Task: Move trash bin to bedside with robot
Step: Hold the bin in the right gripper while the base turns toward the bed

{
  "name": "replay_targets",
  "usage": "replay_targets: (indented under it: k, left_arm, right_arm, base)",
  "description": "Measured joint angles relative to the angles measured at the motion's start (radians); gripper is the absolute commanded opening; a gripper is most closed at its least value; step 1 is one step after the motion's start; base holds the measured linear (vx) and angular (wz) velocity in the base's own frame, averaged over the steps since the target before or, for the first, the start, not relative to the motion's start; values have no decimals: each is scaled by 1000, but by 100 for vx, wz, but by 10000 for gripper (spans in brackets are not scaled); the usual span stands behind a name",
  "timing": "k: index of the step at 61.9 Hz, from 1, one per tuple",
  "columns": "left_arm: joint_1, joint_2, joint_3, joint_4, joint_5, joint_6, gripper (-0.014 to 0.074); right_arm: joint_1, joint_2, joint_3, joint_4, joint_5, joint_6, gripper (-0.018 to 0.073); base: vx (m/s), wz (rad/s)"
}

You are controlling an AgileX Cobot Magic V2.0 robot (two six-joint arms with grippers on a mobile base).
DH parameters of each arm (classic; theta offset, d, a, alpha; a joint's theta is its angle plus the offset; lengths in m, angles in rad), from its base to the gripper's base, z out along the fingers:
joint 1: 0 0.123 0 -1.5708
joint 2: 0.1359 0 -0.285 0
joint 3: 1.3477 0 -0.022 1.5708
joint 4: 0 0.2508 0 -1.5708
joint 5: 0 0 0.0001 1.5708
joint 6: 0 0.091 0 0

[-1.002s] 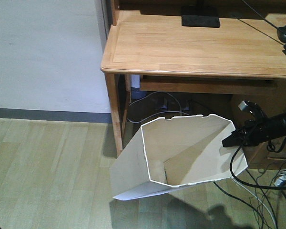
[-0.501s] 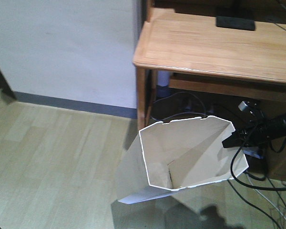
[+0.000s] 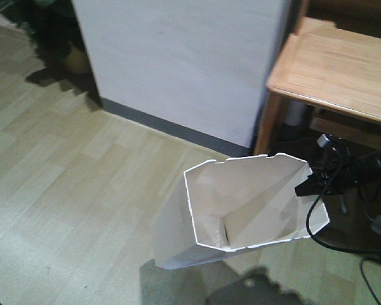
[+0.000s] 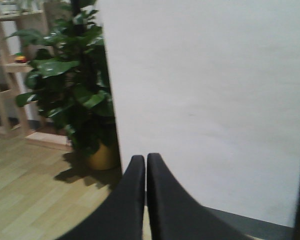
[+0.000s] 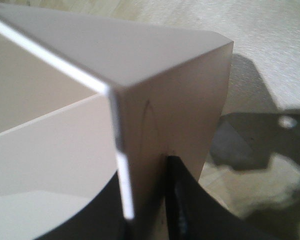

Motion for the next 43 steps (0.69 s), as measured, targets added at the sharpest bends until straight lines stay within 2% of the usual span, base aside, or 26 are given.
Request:
replay_targets:
  k: [43]
  left_arm:
    - [0, 0, 0, 0, 0, 0, -6]
  right_arm:
    - [0, 0, 0, 0, 7, 1, -4]
  base:
    - [7, 43]
